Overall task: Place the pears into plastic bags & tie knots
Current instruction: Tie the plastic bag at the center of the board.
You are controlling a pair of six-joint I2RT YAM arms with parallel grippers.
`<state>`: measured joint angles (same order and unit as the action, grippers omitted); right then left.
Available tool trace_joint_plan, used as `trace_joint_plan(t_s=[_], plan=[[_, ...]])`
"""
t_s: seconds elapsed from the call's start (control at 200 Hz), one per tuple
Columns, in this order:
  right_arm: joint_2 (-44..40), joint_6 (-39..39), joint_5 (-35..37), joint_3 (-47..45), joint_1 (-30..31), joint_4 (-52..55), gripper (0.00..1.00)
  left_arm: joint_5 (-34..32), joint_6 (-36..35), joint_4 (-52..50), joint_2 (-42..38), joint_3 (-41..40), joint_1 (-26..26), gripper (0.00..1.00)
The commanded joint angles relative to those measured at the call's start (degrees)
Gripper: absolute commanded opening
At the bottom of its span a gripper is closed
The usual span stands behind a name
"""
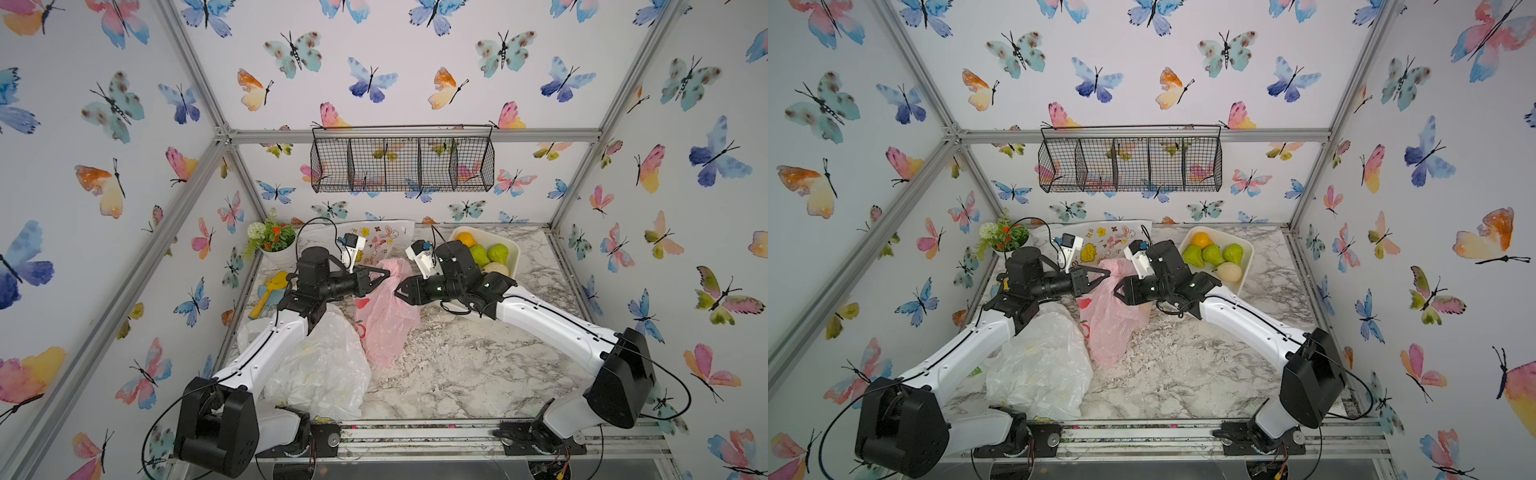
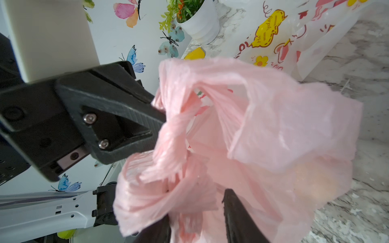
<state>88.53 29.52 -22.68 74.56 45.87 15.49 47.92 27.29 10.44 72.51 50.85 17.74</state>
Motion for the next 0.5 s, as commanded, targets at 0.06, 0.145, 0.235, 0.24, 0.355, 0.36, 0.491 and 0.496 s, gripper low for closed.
trace_joint_plan(t_s=[0.06, 0.145, 0.235, 0.24, 0.355, 0.36, 0.491, 0.496], plan=[[1.7, 0.0, 1.4, 1.6, 0.4, 1.2, 0.30, 1.3, 0.0, 1.5, -0.1, -0.2, 0.3, 0.00], [0.7, -0.9, 2.8, 1.5, 0.4, 2.8, 0.19, 1.4, -0.3, 0.9, -0.3, 0.1, 0.2, 0.00], [-1.0, -2.9, 5.5, 1.5, 0.4, 6.5, 0.11, 1.5, -1.4, -1.0, -0.9, 1.0, -0.3, 0.00], [-1.1, -3.0, 5.7, 1.5, 0.4, 6.8, 0.11, 1.5, -1.5, -1.2, -0.9, 1.1, -0.4, 0.00], [-3.6, -6.6, 13.0, 2.2, 0.4, 13.7, 0.04, 0.6, -5.7, -9.1, -1.5, 4.3, -1.2, 0.00], [-3.7, -6.7, 13.4, 2.2, 0.4, 14.0, 0.03, 0.5, -6.0, -9.7, -1.5, 4.6, -1.3, 0.00], [-5.8, -8.3, 24.4, 3.0, 0.4, 22.4, 0.02, -3.9, -12.9, -22.7, -2.9, 9.3, -3.1, 0.00], [-5.9, -8.3, 24.9, 3.0, 0.4, 22.8, 0.03, -4.1, -13.2, -23.2, -3.0, 9.4, -3.2, 0.00]])
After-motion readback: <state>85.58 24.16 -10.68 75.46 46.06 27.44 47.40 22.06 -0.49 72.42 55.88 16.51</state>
